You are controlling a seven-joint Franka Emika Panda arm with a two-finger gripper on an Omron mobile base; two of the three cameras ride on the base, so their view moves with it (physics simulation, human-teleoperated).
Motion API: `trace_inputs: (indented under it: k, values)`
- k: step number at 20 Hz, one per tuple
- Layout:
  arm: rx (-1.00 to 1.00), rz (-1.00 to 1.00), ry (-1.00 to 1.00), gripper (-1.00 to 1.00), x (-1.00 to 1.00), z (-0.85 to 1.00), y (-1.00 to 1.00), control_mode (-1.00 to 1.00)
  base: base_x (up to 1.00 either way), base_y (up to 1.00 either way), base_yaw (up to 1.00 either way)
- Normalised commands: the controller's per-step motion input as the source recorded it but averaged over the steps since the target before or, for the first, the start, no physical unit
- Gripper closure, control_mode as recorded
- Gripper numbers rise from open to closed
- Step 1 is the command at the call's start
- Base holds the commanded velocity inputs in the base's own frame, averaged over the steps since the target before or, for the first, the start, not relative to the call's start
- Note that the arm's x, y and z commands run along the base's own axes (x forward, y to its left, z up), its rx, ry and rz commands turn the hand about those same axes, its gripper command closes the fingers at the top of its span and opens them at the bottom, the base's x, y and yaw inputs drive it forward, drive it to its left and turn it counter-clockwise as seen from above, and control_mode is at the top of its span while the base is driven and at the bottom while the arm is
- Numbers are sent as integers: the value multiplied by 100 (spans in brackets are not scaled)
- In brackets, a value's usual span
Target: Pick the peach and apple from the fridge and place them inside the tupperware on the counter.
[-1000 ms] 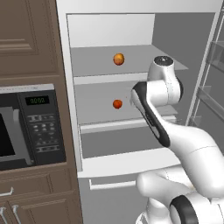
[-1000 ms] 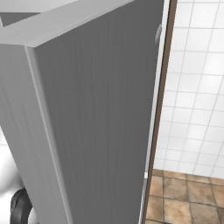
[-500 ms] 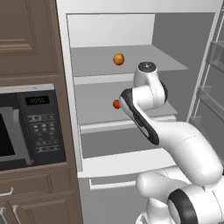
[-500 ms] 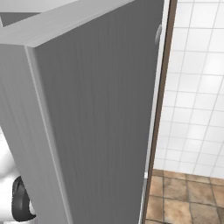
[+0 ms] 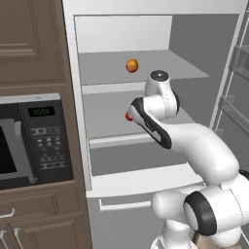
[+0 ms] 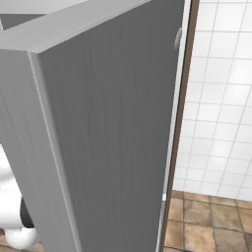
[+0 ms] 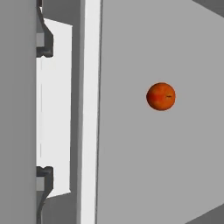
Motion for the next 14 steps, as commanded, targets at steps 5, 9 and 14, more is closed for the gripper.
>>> trace_inputs:
  k: [5, 9, 14]
  values:
    - [3, 0, 0, -100, 23, -25, 7, -100, 0, 0, 0]
    - [0, 0, -3, -100, 18, -26, 9, -100, 0, 0, 0]
    - [2, -3, 0, -100, 25, -15, 8, -100, 0, 0, 0]
